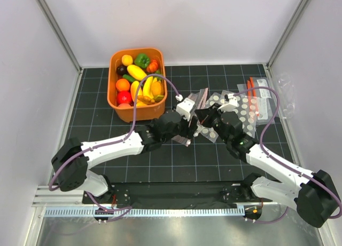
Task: Place the food in the zip-top bag and seal the zipper
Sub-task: Open the zipper of the food storage bag.
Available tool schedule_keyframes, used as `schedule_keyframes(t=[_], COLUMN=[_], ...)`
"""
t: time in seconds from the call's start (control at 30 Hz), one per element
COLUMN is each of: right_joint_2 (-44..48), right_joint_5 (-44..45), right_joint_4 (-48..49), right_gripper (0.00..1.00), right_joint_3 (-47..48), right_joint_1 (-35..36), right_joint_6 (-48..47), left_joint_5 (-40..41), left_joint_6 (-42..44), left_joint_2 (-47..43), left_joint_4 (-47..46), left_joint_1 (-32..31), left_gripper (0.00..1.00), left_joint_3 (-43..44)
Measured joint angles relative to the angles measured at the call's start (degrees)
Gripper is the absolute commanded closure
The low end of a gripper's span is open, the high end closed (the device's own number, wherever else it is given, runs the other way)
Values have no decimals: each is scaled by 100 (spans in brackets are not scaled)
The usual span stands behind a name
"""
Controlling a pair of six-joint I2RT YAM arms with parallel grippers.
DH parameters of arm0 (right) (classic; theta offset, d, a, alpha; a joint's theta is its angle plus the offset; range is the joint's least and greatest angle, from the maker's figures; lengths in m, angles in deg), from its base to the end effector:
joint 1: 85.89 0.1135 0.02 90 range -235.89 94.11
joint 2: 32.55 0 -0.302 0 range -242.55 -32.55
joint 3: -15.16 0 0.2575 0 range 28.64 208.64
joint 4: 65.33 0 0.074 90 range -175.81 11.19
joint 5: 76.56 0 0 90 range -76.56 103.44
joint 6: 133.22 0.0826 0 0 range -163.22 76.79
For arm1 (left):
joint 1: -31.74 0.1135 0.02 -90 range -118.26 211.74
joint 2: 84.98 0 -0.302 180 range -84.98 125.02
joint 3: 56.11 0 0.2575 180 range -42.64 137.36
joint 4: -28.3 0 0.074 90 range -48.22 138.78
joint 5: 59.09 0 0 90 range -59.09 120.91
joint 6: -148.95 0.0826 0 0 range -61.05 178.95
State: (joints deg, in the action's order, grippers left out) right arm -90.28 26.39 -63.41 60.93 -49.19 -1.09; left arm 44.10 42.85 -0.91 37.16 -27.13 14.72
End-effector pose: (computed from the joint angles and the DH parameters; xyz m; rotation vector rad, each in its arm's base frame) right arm 0.2218 0.1422 0.2886 0.2569 1.7935 0.8021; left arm 0.2139 -0.3177 0.2968 0.5827 1.9137 -0.6341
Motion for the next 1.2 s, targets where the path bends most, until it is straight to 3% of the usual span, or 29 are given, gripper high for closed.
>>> schedule_keyframes(t=[0.4, 0.57, 0.67, 0.83, 1.2], right_joint_2=[0, 0, 0, 0, 0], right_joint_5=[24, 26, 28, 39, 44], right_joint_4=[0, 0, 0, -2, -2], right_gripper=[99, 99, 99, 99, 99], right_joint_3=[0, 0, 0, 0, 0], right_joint_1=[33, 33, 33, 35, 37], right_joint_6=[-17, -20, -20, -22, -22], left_joint_5=[133, 116, 94, 101, 638], left_joint_6=[2, 2, 4, 4, 31], left_joint_2=[-254, -348, -378, -382, -70], left_joint_4=[-212, -289, -343, -365, -275], left_joint_1=[0, 0, 0, 0, -179], left_gripper=[40, 31, 30, 33, 50], left_joint_3=[-264, -286, -313, -330, -236])
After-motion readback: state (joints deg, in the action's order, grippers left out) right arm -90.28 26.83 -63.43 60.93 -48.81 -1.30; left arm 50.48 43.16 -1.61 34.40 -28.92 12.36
